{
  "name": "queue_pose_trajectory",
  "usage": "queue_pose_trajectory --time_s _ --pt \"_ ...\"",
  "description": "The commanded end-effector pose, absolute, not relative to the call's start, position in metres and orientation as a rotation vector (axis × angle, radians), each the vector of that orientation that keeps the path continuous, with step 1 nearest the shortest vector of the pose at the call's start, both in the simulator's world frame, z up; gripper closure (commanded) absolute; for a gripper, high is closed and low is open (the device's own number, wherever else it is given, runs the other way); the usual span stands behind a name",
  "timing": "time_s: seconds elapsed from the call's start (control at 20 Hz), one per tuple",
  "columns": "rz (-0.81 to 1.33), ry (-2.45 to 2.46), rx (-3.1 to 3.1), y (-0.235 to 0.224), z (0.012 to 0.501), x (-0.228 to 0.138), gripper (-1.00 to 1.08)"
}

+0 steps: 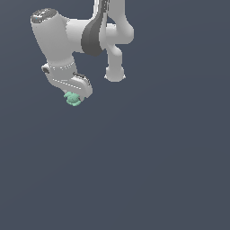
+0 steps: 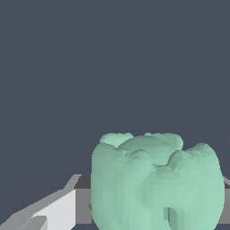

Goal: Pick up the object and move it to a goal position.

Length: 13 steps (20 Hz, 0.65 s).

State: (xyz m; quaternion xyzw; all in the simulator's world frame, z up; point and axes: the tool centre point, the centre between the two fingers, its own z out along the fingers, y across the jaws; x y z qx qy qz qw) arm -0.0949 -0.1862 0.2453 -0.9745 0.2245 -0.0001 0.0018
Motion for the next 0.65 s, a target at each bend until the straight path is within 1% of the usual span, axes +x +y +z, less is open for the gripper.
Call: queue_pose_trajectory --time_s 0.0,0.3,0.6 --pt "0.001 0.703 -3.059 -0.203 0.262 -0.107 1.08" --pt "0.001 0.703 -3.060 -0.232 0.292 -0.125 1.08" --pt "0.000 0.703 -3.061 -0.242 0.302 -0.130 1.08"
